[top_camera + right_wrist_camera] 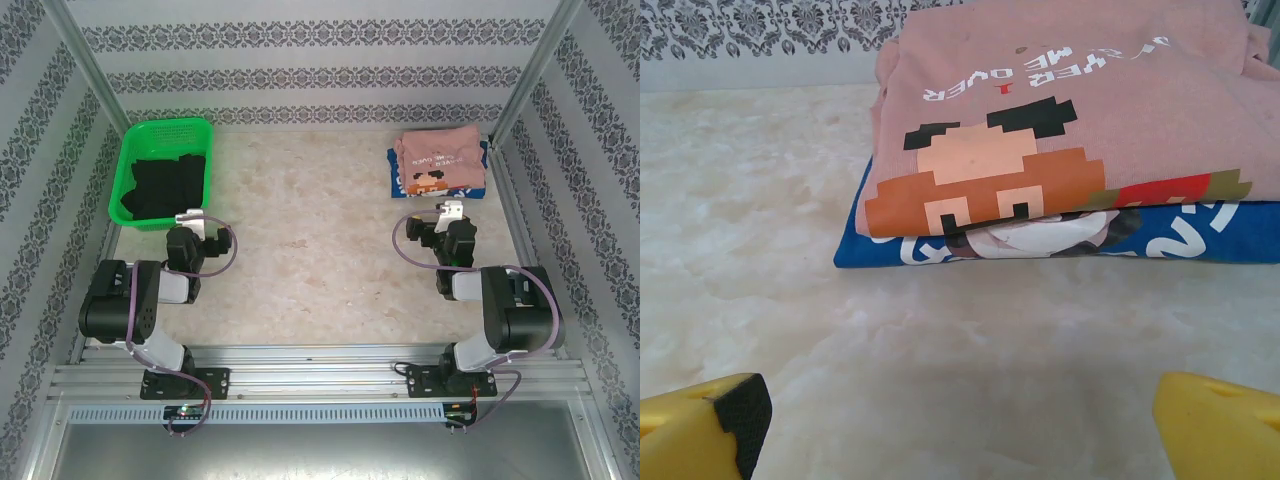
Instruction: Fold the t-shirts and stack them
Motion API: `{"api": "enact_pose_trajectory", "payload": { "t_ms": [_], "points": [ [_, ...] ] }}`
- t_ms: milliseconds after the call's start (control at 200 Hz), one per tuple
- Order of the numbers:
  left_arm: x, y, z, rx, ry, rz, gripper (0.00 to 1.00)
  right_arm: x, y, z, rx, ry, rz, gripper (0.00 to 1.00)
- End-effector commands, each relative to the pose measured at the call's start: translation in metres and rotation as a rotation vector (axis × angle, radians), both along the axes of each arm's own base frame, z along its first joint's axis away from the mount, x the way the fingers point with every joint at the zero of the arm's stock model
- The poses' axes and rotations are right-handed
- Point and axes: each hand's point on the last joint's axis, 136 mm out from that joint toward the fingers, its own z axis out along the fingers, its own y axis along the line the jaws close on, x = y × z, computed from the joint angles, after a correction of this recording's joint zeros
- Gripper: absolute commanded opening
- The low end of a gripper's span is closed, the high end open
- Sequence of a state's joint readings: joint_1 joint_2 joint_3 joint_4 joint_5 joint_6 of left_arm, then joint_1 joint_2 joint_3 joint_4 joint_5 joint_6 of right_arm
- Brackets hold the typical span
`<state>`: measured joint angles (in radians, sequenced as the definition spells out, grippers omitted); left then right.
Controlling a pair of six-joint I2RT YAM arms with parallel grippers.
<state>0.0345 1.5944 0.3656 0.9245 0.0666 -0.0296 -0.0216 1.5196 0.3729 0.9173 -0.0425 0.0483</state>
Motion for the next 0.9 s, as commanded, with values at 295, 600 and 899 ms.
{"api": "enact_pose_trajectory", "payload": {
  "t_ms": [295, 600, 899],
  "points": [
    [0.0064, -0.0001, 0.0141, 0.012, -0.045, -0.002, 1.0, 0.0025, 0.0039, 0.0044, -0.004, -0.023, 0.012, 0.98],
    [0.0067, -0.0002, 0.0142, 0.012, -0.044, -0.003, 1.0, 0.0025, 0.0035, 0.0046, -0.002, -0.024, 0.011, 0.98],
    [0.0087, -0.0092, 0.0127, 0.01, -0.028, -0.06, 1.0, 0.0034, -0.0003, 0.0084, 0.003, -0.029, -0.011, 0.98]
  ]
}}
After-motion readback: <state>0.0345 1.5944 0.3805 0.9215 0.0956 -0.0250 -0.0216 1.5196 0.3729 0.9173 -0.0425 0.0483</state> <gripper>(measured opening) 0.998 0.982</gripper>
